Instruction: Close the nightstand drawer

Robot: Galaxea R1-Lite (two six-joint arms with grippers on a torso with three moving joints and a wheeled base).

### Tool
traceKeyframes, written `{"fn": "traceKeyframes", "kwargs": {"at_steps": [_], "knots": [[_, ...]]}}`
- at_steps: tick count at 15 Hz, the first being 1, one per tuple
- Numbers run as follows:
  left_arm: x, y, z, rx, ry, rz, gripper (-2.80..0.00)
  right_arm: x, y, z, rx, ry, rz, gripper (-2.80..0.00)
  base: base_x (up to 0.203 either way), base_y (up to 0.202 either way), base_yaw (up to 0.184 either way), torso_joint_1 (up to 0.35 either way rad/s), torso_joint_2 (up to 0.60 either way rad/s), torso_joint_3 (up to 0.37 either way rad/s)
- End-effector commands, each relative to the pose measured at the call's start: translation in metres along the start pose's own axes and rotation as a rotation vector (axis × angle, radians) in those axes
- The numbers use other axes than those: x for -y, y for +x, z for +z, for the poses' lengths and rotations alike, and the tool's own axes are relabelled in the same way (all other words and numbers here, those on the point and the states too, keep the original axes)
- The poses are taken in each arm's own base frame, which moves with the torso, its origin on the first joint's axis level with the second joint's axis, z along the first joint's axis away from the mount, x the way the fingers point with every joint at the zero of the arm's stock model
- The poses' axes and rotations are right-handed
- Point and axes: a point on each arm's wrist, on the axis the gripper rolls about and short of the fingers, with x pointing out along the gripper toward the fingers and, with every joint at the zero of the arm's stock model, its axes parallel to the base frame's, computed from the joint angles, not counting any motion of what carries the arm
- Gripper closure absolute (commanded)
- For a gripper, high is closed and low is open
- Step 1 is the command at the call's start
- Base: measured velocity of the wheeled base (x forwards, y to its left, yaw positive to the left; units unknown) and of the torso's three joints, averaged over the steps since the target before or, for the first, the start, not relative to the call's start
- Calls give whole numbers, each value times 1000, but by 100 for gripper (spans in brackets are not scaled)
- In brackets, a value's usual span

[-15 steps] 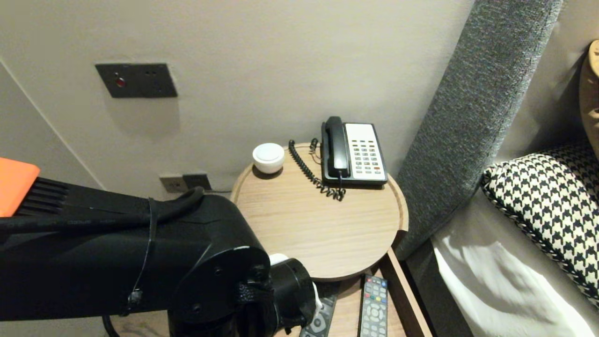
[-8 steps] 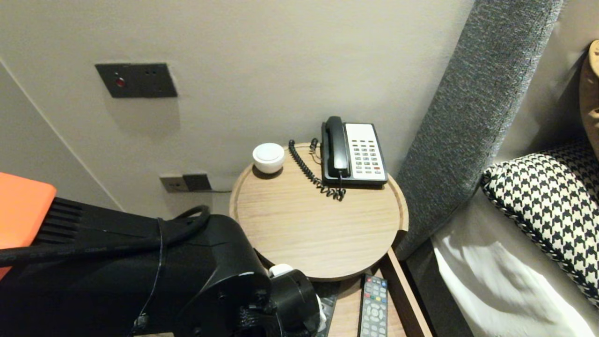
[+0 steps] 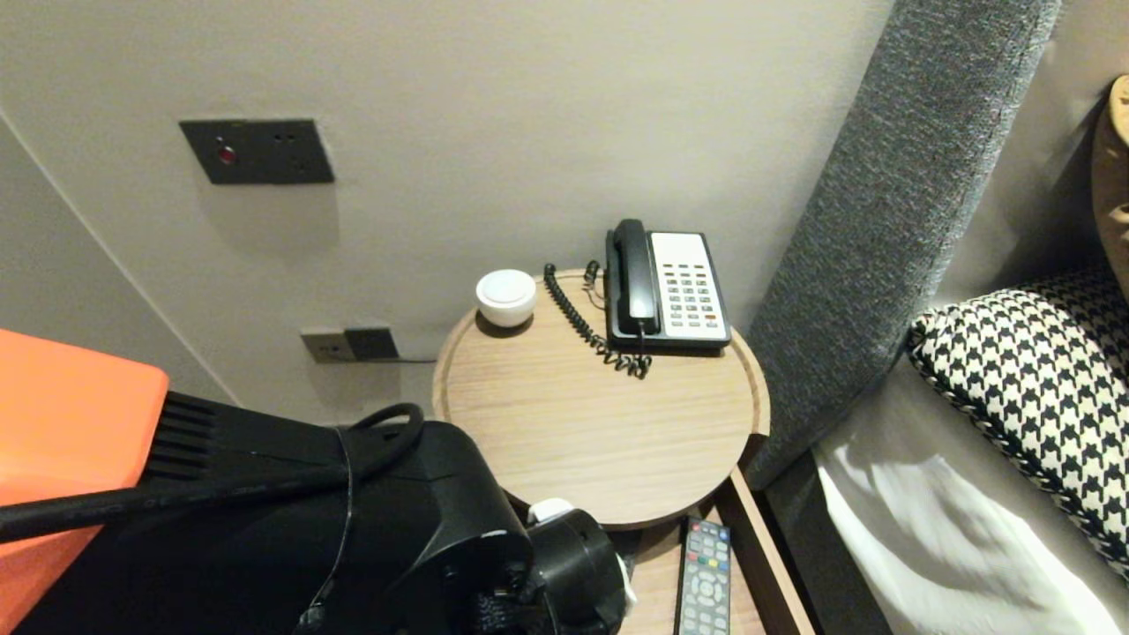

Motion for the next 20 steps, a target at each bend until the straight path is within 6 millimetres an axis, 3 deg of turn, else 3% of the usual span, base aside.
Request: {"fn": "traceKeyframes", "kwargs": {"at_steps": [1,9,20], "knots": [[1,4,2,-7,-7,9,0,0,2,-11,-41,0,1,0,0,0,0,0,0,0],[3,2,7,31,-2,-28,0,0,2,-11,-41,0,-1,0,0,0,0,0,0,0],[-1,0,22,214,-30,8,0,0,2,-11,-41,0,1,0,0,0,0,0,0,0]]}}
